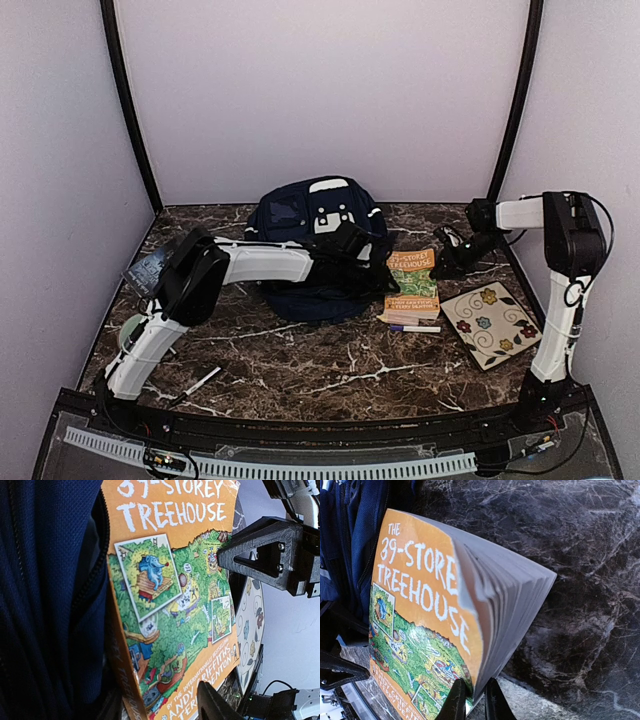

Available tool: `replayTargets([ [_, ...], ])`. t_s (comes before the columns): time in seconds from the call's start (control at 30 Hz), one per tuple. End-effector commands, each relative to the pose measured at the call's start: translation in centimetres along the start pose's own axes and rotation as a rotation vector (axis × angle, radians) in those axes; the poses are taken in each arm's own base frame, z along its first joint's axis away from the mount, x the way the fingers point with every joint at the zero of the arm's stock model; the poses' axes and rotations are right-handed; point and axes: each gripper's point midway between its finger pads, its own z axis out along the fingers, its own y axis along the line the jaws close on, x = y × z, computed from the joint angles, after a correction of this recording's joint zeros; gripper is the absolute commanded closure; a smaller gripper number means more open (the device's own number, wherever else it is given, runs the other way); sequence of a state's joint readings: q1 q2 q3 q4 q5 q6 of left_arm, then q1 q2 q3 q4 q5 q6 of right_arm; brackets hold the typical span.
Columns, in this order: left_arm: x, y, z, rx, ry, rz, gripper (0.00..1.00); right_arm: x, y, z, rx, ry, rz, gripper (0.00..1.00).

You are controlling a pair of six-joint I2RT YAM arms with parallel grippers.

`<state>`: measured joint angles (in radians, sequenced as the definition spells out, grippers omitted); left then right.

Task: Pack the student bag
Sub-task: Pick up the book at the center of the board.

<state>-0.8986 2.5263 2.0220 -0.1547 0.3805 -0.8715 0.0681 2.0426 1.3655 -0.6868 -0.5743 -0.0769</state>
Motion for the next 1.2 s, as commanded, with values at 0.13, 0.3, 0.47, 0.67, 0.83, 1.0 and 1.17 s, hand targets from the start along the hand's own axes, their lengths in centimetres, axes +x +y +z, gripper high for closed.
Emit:
replayTargets([
  [0.13,4.7,8.4,0.8,-0.178,0.048,-0.183,0.46,6.3,-5.3,3.2,0.156,0.234,0.087,0.92],
  [0.3,5.2,9.2,1.1,-0.155,0.060,-0.217,0.46,6.5,-5.7,2.8,0.045,0.223,0.174,0.85],
  [0.47,5.1,9.3,1.4,-0.150,0.060,-0.228,0.46,7.1,-6.3,2.8,0.050,0.232,0.204,0.89],
  [0.67,4.8,9.2,2.8,-0.158,0.094,-0.249,0.44,8.3,-7.6,3.1,0.087,0.281,0.240,0.91],
  [0.83,6.0,10.0,5.2,-0.134,0.154,-0.336,0.43,8.3,-7.8,3.0,0.073,0.276,0.254,0.91],
  [1.0,5.6,9.1,4.8,-0.193,0.125,-0.306,0.42,8.4,-8.1,3.0,0.086,0.277,0.248,0.91],
  [1.17,5.8,10.8,1.5,-0.355,0.076,-0.340,0.41,8.5,-8.1,3.0,0.085,0.280,0.247,0.91],
])
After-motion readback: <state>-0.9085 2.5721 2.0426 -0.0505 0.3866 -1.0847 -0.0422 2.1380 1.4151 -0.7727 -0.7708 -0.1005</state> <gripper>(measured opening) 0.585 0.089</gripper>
